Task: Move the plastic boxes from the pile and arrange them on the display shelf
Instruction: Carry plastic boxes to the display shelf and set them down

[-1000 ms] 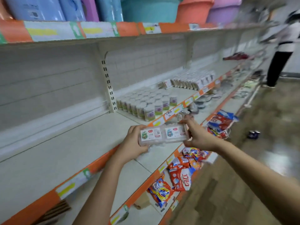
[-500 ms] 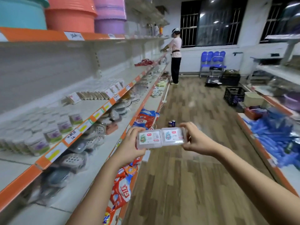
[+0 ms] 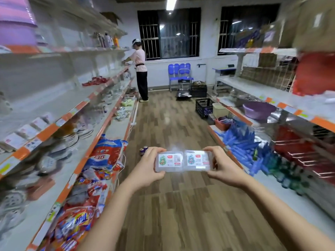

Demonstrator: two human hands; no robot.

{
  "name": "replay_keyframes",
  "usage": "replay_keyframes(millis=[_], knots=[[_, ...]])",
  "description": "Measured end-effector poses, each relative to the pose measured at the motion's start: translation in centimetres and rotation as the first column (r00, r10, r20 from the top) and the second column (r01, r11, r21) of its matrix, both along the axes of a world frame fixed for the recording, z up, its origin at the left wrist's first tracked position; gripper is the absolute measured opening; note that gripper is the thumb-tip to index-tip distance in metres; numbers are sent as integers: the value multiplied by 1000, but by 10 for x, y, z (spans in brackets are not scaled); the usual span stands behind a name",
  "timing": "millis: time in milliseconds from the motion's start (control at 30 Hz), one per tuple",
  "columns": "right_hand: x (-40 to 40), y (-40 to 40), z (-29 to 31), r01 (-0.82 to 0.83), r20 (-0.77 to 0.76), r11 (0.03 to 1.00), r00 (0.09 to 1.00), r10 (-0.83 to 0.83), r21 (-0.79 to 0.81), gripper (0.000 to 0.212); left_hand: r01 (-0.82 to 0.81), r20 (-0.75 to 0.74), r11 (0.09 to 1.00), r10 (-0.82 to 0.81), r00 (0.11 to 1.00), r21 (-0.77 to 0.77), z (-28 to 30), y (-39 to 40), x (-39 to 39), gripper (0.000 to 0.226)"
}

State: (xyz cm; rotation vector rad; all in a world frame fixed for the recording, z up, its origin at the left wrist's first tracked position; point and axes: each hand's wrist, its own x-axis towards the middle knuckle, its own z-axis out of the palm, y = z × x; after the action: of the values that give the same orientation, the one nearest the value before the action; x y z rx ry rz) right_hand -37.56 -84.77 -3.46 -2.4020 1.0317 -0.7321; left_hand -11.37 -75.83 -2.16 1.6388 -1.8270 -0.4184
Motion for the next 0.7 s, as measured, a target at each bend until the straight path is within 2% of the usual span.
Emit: replay_keyframes(millis=[400,700], knots=[[-10,-190,-12,168,0,984,986,-168,58,63,199,-82,980,-197,977,19,-16,-237,4,57],[11,-361,-2,310,-7,947,950,-311,89,60,320,-9,947,-321,947,-20,-7,-443,28,56]])
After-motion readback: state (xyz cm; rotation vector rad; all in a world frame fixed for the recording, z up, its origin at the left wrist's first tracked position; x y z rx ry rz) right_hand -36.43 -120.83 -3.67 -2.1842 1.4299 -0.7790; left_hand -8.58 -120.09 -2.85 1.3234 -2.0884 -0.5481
